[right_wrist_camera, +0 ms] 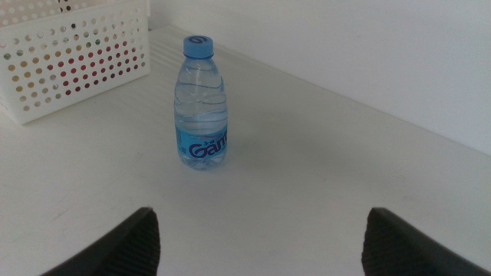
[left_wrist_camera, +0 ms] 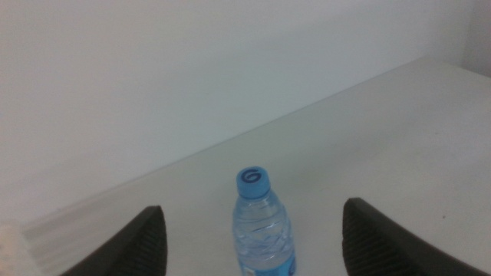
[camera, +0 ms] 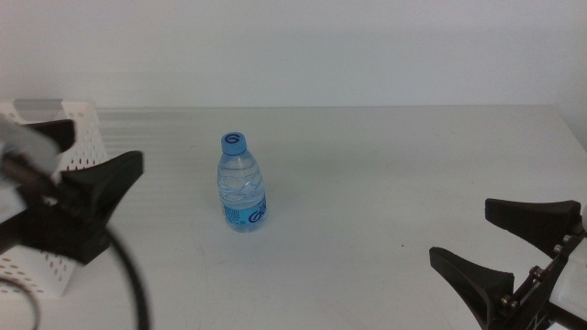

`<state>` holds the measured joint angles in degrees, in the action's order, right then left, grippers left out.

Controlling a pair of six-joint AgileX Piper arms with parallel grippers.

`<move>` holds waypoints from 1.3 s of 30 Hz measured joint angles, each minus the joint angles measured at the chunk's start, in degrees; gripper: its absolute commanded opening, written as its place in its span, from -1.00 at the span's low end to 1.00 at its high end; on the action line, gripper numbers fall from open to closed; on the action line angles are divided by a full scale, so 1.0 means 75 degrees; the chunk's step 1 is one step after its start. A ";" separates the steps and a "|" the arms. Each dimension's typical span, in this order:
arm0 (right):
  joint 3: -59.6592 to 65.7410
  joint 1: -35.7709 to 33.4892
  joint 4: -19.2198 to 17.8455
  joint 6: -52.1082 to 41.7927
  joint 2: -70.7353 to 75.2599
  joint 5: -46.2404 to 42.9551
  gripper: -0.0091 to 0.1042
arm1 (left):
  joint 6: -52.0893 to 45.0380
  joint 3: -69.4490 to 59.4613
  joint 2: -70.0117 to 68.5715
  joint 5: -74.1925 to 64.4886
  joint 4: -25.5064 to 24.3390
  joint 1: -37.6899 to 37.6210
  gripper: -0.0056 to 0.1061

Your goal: Use arms to grab the bottles and put them into the dustbin to the left of the table.

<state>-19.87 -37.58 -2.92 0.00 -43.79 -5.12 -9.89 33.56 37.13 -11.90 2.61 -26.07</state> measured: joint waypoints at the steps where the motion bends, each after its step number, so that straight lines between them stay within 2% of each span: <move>1: 0.0000 0.0000 0.0000 0.0000 0.0000 0.0000 0.51 | 0.0034 0.0000 0.0188 0.0145 0.0051 -0.0002 0.36; 12: 0.0000 0.0000 0.0000 0.0000 0.0000 0.0000 0.51 | 0.0240 -0.0133 0.1741 0.1435 0.0322 -0.0049 0.36; 20: 0.0000 0.0000 0.0000 0.0000 0.0000 0.0000 0.51 | 0.0486 -0.1474 0.2193 0.3585 0.0312 -0.0055 0.36; 25: 0.0000 0.0000 0.0000 0.0000 0.0000 0.0000 0.51 | 0.0739 -0.2063 0.2642 0.4839 0.0020 -0.0061 0.36; 32: 0.0000 0.0000 0.0000 0.0000 0.0000 0.0000 0.51 | 0.1476 -0.2518 0.3652 0.6631 -0.0772 -0.0061 0.36; 39: 0.0000 0.0000 0.0000 0.0000 0.0000 0.0000 0.51 | 0.1593 -0.2526 0.5223 0.8247 -0.1020 -0.0061 0.36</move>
<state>-19.87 -37.58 -2.92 0.00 -43.79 -5.12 2.06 14.62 76.30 49.95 -5.04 -26.53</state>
